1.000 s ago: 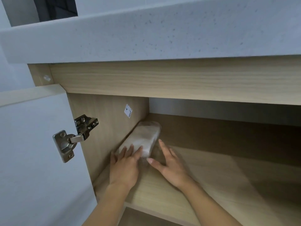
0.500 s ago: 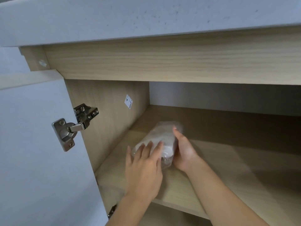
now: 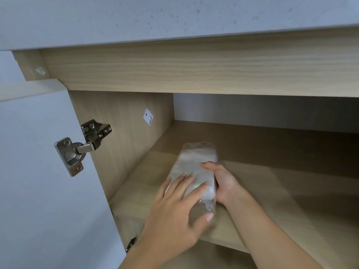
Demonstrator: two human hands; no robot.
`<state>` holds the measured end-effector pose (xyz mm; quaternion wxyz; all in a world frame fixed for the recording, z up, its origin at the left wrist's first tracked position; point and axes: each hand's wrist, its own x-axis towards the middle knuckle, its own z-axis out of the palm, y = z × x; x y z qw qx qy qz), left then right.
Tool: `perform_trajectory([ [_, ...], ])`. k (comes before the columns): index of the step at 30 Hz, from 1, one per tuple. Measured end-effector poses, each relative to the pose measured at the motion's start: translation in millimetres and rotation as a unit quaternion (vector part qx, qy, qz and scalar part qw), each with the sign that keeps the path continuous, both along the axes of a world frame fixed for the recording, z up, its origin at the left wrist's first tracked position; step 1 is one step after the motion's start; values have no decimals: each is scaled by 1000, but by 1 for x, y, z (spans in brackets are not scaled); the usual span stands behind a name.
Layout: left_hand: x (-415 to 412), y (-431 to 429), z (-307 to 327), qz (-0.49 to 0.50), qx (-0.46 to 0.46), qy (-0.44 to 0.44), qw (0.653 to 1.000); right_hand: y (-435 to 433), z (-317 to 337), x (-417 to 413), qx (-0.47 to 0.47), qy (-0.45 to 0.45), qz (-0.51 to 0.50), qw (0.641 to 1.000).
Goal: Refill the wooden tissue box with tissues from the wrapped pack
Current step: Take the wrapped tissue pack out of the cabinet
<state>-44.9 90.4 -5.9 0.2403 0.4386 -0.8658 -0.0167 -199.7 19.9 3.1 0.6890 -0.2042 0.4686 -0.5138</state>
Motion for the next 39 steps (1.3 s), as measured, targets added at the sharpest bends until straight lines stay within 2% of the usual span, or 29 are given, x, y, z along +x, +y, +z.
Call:
perform_trajectory([
  [1, 2, 0, 4, -20, 16, 36, 999, 3, 0, -1, -7, -5, 7, 1000],
  [3, 5, -1, 15, -23, 59, 162, 985, 11, 0, -2, -25, -11, 13, 1000],
  [5, 3, -2, 27, 10, 123, 337, 933, 19, 0, -4, -49, -9, 13, 999],
  [8, -1, -9, 38, 92, 272, 534, 795, 36, 0, -5, -74, -15, 15, 997],
  [10, 3, -16, 42, 106, 432, 587, 677, 47, -1, -6, -92, -26, 33, 995],
  [12, 7, -18, 44, 62, 568, 593, 567, 58, -1, -7, -106, -36, 51, 992],
  [13, 8, -19, 41, 41, 604, 585, 539, 63, -1, -7, -114, -41, 58, 991],
  [14, 9, -19, 37, 27, 620, 580, 528, 67, -1, -6, -121, -41, 65, 990],
  [17, 6, -17, 29, 6, 603, 573, 555, 75, -3, -4, -149, -26, 76, 986],
  [20, 4, -10, 25, 38, 557, 548, 623, 79, -5, -3, -167, -20, 77, 983],
  [22, 5, -4, 22, 49, 524, 552, 647, 81, -4, -2, -169, -1, 86, 982],
  [27, 10, 16, 20, 83, 490, 593, 634, 87, -2, 10, -150, 133, 49, 978],
  [33, 8, 42, 37, 103, 404, 624, 661, 108, 17, 22, -152, 207, 4, 967],
  [39, 20, 78, 69, 124, 382, 639, 656, 143, 60, 41, -126, 264, 18, 956],
])
